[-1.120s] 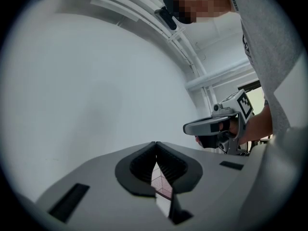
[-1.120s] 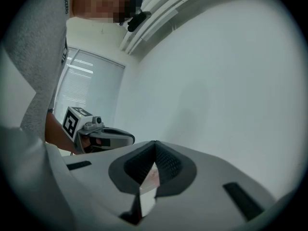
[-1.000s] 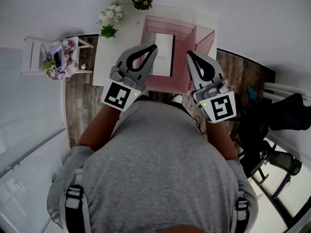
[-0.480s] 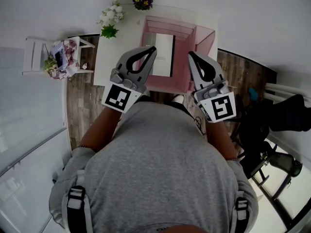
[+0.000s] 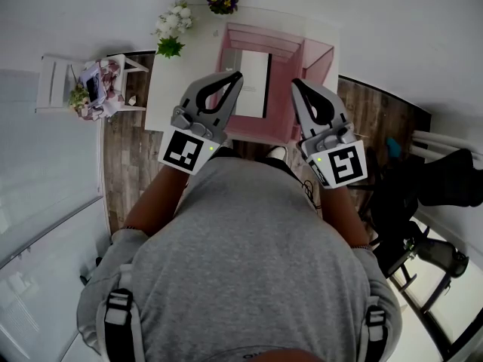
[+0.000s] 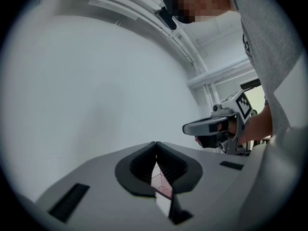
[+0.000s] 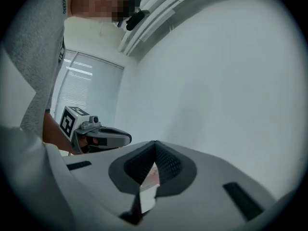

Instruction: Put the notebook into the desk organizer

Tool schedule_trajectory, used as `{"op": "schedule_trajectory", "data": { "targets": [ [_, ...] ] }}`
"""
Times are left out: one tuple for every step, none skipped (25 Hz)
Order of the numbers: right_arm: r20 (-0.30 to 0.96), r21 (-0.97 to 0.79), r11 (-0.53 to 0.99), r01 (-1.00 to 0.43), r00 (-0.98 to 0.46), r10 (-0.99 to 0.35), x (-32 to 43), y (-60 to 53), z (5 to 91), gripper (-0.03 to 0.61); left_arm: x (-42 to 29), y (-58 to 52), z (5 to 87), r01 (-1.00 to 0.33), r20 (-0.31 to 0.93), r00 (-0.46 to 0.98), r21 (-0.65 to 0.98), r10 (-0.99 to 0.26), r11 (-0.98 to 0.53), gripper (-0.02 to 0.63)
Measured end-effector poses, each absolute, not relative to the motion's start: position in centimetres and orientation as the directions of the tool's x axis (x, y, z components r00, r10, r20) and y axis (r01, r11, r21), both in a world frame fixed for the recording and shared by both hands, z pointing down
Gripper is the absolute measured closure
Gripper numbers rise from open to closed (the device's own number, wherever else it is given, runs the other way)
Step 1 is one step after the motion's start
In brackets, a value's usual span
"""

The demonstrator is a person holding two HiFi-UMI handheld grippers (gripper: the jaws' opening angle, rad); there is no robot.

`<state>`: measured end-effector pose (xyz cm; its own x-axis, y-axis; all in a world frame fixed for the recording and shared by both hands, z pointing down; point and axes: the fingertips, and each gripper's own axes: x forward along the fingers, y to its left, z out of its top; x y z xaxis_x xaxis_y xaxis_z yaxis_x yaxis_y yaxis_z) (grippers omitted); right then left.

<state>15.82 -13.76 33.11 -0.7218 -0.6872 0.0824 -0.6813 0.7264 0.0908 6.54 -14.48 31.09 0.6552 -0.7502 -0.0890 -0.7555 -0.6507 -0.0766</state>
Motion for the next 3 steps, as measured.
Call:
{"op": "schedule_trajectory", "data": {
  "targets": [
    [0.082, 0.09, 0.728, -0.68, -0.723, -0.686, 15.83, -13.77, 33.1, 0.572, 6.59, -14.46, 31.1, -0.756, -0.088, 0.655, -0.078, -0.751, -0.65, 0.594],
    [0.081, 0.09, 0.729, -0.679, -0.724, -0.685, 15.86, -13.77, 33.1, 0.572, 6.65, -14.44, 31.13, -0.756, -0.087, 0.655, -0.08, -0.751, -0.65, 0.594],
    [0.081, 0.089, 0.73, -0.678, -0.725, -0.684, 15.9, -13.77, 33.09, 0.572, 6.71, -14.42, 31.16, -0.755, -0.086, 0.655, -0.082, -0.751, -0.65, 0.594]
  ]
}}
